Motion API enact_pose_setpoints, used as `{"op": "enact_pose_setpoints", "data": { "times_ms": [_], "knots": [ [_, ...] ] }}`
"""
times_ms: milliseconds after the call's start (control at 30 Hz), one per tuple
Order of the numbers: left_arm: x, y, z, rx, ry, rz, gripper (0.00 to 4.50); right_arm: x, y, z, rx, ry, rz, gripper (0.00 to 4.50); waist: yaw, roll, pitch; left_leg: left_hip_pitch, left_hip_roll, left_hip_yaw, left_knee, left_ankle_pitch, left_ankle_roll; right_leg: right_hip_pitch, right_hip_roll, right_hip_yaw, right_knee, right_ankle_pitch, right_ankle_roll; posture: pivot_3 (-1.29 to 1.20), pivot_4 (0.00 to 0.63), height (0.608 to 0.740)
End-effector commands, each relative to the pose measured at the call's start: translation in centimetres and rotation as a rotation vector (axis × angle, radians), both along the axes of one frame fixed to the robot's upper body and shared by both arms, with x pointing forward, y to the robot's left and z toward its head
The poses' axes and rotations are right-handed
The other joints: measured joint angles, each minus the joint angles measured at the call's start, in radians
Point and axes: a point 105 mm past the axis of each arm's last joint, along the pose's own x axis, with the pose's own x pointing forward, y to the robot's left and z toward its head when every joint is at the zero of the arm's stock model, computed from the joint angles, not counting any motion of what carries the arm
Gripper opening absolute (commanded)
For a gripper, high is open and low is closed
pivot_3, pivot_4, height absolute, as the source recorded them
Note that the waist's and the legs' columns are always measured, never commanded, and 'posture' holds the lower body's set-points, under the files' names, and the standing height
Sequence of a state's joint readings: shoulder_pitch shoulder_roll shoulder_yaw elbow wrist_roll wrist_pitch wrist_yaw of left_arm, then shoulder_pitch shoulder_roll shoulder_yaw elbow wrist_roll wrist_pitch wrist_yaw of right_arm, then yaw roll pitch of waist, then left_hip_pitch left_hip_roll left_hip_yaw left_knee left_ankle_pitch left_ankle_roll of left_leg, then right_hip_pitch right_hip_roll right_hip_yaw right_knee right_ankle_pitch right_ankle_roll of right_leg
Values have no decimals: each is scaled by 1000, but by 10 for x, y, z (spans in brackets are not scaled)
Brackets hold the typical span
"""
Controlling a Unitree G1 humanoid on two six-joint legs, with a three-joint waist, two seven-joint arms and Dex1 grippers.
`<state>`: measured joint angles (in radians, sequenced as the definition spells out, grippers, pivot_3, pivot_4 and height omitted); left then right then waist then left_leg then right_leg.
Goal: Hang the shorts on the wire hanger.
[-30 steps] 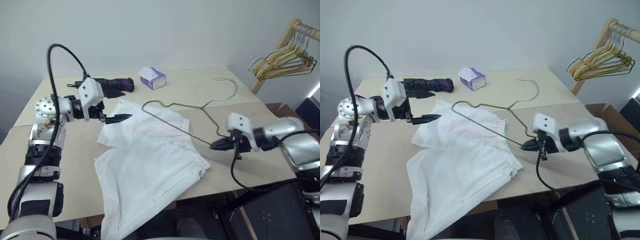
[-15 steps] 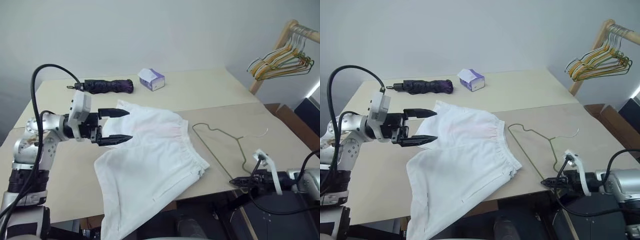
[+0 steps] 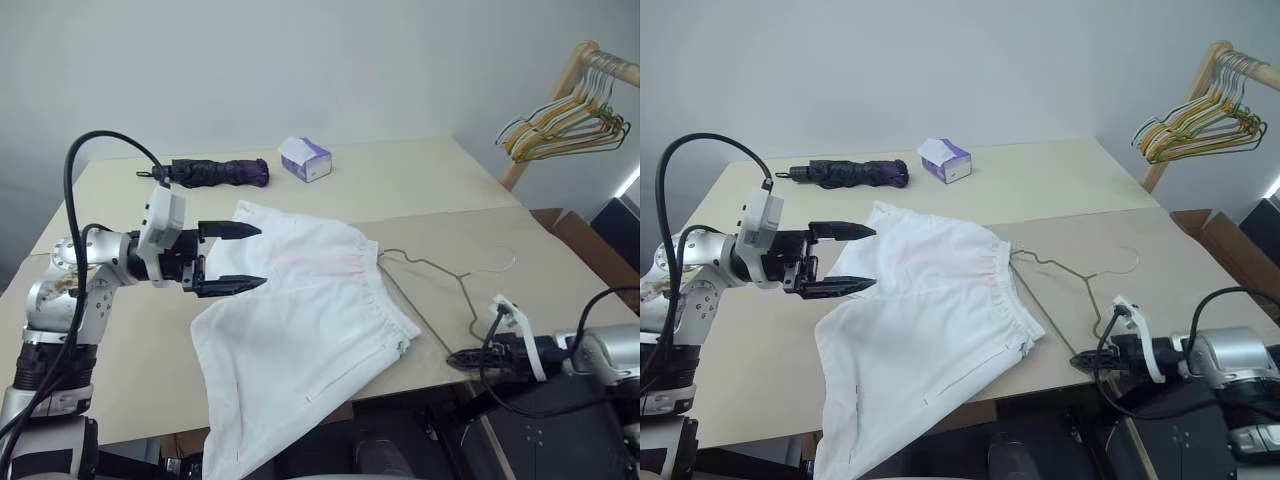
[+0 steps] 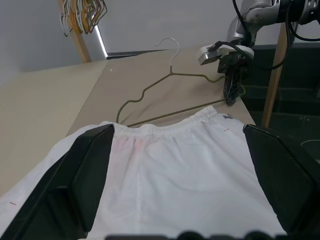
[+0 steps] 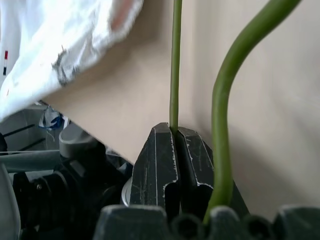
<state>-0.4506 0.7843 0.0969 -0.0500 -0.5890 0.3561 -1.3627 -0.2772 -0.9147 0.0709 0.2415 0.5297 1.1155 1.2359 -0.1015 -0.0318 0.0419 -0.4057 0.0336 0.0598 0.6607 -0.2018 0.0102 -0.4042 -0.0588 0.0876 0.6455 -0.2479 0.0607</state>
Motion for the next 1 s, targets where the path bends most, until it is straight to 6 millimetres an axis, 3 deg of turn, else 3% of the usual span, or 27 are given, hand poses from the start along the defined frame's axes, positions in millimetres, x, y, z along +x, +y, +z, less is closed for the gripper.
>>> {"op": "enact_pose_setpoints", "data": {
  "times_ms": [33,300,600,1000],
  "knots": [
    [-1,-1,6,5,-29,10,4465,5,2,10,5,-53,37,0,6,0,0,0,0,0,0,0,0,0,0,0,0,0,0,-32,4,740],
    [-4,-2,3,-5,-23,11,4465,6,12,5,-14,-37,115,0,8,0,0,0,0,0,0,0,0,0,0,0,0,0,0,-27,1,740],
    [-4,-4,4,-24,-33,31,4465,44,28,1,-34,-89,89,0,7,0,0,0,0,0,0,0,0,0,1,0,0,0,0,-5,0,740],
    [-3,-3,4,-25,-37,48,4465,62,37,-2,-78,-100,175,0,6,-2,-1,1,0,0,0,0,0,1,1,0,0,1,-1,11,1,740]
  ]
}}
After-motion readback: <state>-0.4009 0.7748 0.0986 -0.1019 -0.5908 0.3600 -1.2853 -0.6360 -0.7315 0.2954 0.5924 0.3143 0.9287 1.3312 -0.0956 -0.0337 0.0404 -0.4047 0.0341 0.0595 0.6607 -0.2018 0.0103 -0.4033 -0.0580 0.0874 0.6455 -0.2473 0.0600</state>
